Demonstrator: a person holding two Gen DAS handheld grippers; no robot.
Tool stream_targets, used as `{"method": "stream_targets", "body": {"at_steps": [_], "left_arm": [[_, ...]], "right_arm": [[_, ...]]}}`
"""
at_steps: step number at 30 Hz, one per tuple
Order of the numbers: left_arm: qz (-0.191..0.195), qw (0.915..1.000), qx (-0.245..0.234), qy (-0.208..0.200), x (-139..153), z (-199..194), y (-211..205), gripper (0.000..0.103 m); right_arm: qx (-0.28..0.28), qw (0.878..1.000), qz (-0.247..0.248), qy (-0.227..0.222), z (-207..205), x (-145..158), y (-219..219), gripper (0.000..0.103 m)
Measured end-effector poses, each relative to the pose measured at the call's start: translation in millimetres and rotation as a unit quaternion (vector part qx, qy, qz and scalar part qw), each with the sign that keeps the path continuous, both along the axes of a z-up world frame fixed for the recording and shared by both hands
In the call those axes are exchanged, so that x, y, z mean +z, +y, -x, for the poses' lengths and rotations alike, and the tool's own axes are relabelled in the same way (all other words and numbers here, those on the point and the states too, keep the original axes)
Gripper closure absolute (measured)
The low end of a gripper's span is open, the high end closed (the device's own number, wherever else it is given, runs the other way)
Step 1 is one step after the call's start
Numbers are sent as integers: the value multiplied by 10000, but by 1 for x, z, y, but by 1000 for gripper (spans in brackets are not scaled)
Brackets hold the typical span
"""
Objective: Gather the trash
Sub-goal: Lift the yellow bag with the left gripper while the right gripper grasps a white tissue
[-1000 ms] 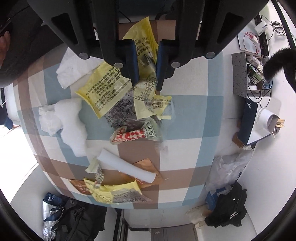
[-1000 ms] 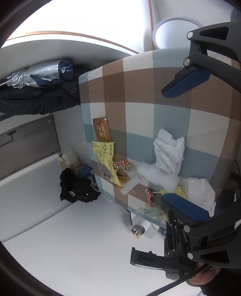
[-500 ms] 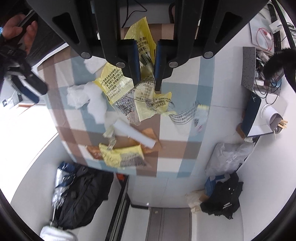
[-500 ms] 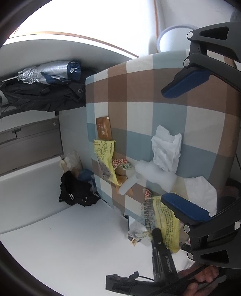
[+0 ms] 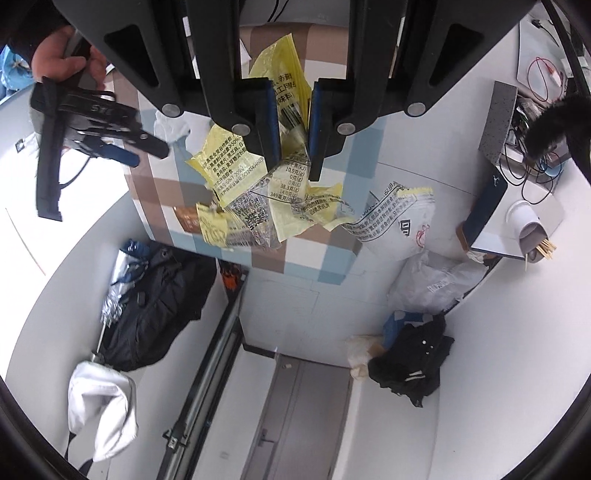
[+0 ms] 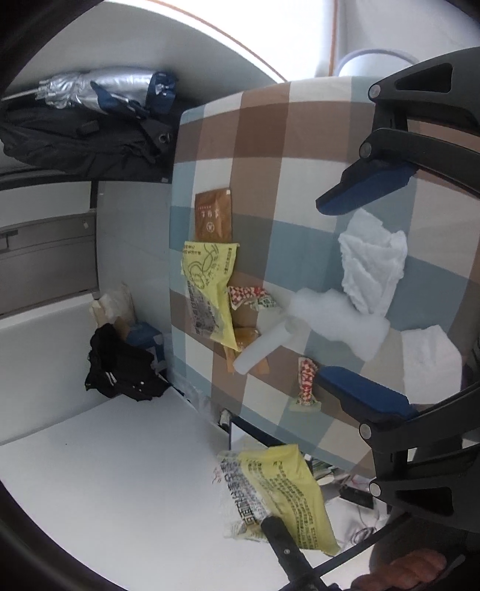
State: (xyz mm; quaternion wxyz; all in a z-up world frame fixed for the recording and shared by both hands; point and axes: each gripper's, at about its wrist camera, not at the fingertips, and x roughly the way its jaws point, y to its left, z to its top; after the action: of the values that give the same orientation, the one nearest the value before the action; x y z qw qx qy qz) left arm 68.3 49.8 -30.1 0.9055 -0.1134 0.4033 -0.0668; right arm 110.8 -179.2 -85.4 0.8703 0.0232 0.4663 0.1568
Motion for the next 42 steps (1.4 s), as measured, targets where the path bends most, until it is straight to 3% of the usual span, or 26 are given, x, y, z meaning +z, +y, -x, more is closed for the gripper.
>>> {"method": "stream_targets", "body": {"at_steps": [3, 6, 9, 12, 13, 14, 16, 24, 38, 42], "left_arm": [[83, 9999, 95, -61, 1, -1, 6, 93], [229, 9996, 189, 3, -1, -4, 12, 93], [272, 9995, 181, -8, -2, -3, 15, 93], [231, 9996, 170, 9, -5, -6, 16, 93], [249, 9995, 184, 37, -6, -7, 17, 93], [236, 9995, 205, 42, -7, -7, 18, 93], [245, 9994, 221, 41, -6, -6, 18, 93], [208, 9995, 232, 77, -5, -5, 16, 93], [16, 9996, 211, 182, -11, -3, 3, 93], [-72, 9995, 172, 236, -13, -1, -3, 93]], "right_arm": [[224, 9989, -1, 415, -23, -16, 20, 19], [422, 9956, 338, 765, -39, -34, 40, 20], [570, 9928, 637, 838, -43, -43, 52, 28], [646, 9907, 814, 878, -44, -47, 58, 43], [676, 9899, 852, 908, -43, -49, 59, 57], [699, 9890, 878, 963, -44, -51, 60, 64], [671, 9885, 865, 1046, -44, -53, 57, 72], [694, 9915, 832, 726, -36, -46, 56, 73], [421, 9978, -506, 114, -16, 1, 22, 73], [235, 9953, -907, 239, -14, 2, 8, 73]]}}
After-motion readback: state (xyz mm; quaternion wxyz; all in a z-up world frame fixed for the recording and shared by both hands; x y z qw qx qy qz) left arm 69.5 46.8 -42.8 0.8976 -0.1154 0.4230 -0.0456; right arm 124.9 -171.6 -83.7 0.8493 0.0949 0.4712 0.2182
